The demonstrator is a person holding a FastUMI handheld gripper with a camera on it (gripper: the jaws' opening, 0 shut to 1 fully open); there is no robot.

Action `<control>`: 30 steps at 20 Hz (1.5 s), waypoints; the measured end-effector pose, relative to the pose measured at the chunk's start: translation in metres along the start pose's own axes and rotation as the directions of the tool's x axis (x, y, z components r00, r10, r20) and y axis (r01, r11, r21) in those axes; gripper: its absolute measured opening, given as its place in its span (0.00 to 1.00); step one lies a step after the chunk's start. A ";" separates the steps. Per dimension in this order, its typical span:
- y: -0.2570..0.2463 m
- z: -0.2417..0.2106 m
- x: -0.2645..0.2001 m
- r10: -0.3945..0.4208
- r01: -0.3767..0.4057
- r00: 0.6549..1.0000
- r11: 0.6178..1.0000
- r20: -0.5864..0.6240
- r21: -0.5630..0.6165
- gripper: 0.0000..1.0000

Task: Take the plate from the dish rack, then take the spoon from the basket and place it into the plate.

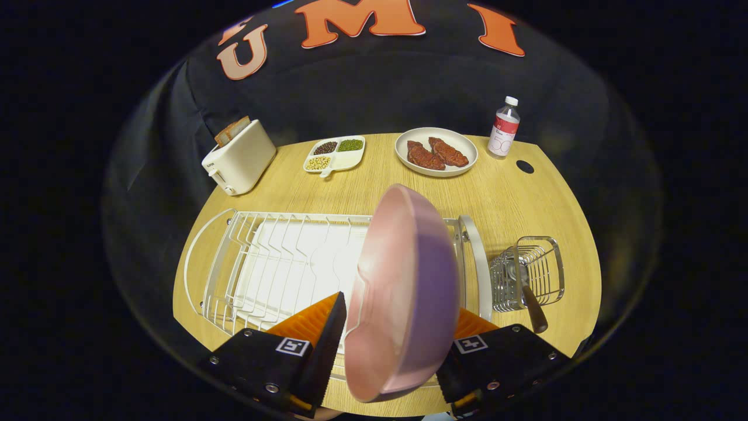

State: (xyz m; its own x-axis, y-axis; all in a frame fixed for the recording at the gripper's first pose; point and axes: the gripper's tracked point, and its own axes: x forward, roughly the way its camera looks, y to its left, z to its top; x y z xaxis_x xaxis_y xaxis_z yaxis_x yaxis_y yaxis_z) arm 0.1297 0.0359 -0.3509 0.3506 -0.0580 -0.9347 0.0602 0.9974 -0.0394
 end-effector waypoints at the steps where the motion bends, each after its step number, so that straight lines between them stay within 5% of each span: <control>1: 0.000 -0.003 0.001 -0.009 0.009 1.000 1.000 -0.006 -0.006 0.73; 7: -0.007 -0.004 -0.003 -0.049 0.049 0.999 0.998 -0.012 0.036 0.43; 23: -0.031 0.032 -0.040 -0.189 0.179 0.971 0.980 0.144 0.081 0.40; 30: -0.032 0.037 -0.040 -0.281 0.305 0.937 0.948 0.207 -0.094 0.30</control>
State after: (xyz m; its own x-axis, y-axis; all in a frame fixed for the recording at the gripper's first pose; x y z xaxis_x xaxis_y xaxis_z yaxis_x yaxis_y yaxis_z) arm 0.1485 0.0049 -0.2992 0.5051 -0.3438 -0.7916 0.0763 0.9314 -0.3558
